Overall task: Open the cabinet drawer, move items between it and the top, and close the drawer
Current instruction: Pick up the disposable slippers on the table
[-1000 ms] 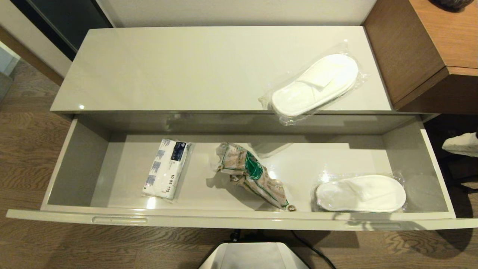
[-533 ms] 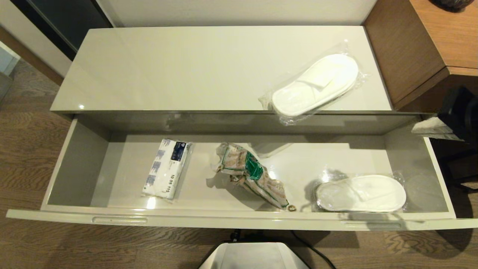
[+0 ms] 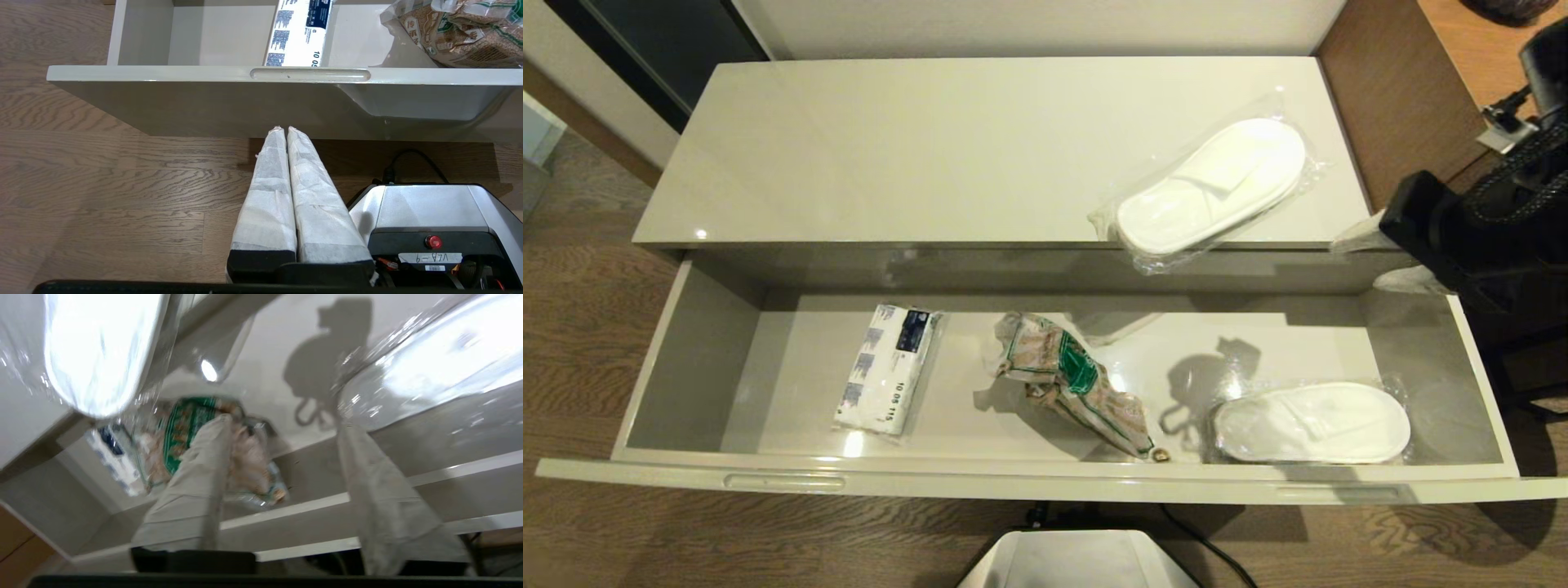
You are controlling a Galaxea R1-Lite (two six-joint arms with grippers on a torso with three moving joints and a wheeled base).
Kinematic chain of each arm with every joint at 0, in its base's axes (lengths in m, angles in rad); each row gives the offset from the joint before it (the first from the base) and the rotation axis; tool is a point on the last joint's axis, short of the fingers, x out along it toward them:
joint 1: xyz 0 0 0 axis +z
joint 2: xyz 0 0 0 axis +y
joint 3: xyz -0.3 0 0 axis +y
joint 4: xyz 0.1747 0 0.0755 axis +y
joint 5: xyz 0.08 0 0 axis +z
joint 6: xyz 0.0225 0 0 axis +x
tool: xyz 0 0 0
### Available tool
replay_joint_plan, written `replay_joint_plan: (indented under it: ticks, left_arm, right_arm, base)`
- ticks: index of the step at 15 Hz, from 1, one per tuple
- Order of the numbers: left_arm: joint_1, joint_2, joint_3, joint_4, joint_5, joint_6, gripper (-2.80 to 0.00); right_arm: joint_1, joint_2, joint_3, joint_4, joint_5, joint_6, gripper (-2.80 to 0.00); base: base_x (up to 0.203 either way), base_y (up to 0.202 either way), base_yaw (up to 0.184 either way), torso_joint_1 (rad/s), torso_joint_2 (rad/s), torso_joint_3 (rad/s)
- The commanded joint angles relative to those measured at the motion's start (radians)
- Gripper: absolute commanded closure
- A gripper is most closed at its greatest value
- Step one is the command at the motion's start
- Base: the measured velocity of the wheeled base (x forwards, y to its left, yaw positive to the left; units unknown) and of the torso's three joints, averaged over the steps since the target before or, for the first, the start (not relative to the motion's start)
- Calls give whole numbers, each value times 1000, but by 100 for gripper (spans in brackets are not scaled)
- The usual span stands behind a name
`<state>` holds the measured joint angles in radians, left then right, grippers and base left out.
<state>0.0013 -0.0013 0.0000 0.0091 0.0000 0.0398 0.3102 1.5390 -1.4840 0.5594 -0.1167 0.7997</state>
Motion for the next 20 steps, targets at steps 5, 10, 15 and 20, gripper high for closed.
replay_joint_plan:
  ticks: [5, 10, 15, 20]
  left_arm:
    - [0, 1, 0, 0, 0, 0, 0]
    - [0, 1, 0, 0, 0, 0, 0]
    - [0, 1, 0, 0, 0, 0, 0]
    - [0, 1, 0, 0, 0, 0, 0]
  right_arm:
    - [100, 220, -39, -76, -18, 131, -280]
    - [85, 266, -49, -279, -11, 111, -280]
    - [86, 242, -61, -284, -9, 93, -280]
    - [113, 283, -77, -328, 16, 99, -280]
  base:
    - [0, 0, 0, 0, 0, 0]
    - [0, 0, 0, 0, 0, 0]
    - [0, 0, 0, 0, 0, 0]
    - [0, 0, 0, 0, 0, 0]
